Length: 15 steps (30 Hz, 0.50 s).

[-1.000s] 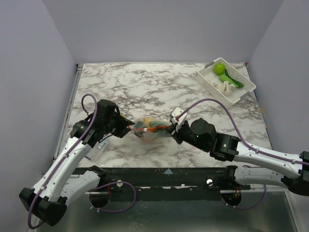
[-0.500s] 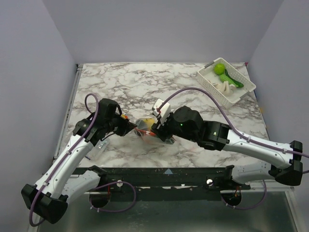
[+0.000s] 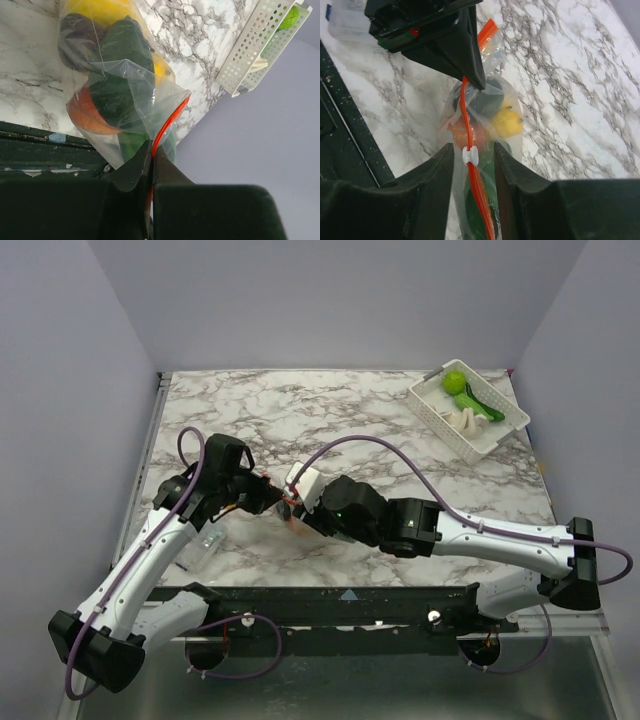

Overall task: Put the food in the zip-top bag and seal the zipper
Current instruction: Zip the zipper food storage bag at the center of the board.

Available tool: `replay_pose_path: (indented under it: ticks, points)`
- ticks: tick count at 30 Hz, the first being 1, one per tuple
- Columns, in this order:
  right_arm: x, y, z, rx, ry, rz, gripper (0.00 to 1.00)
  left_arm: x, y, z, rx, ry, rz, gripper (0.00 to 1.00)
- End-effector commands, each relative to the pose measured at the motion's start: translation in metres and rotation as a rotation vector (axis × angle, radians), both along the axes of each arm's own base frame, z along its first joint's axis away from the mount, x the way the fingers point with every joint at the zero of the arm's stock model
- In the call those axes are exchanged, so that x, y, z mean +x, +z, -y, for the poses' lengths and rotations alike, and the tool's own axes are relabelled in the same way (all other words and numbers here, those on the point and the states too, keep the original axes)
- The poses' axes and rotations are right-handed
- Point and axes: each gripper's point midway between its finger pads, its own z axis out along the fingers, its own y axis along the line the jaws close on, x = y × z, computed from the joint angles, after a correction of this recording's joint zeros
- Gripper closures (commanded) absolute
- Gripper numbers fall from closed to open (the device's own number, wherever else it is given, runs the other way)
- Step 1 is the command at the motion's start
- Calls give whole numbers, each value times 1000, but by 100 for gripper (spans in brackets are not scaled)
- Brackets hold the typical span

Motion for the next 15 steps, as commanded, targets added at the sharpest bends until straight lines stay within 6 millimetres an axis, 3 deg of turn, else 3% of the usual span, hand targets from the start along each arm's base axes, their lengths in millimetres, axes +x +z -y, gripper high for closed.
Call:
replay_pose_path:
  ticks: [1,6,11,15]
  points:
    - [17,9,4,-14,-96,72,63,-1,12,5,-42,-9,-18,100]
    - [15,0,-2,-44,-74,62,67,-1,13,6,-44,-7,-21,100]
    - [21,5,3,-40,-112,91,99,1,14,2,-23,4,-15,100]
    - [19,5,11,-47,-106,89,100,10,12,-9,30,38,1,100]
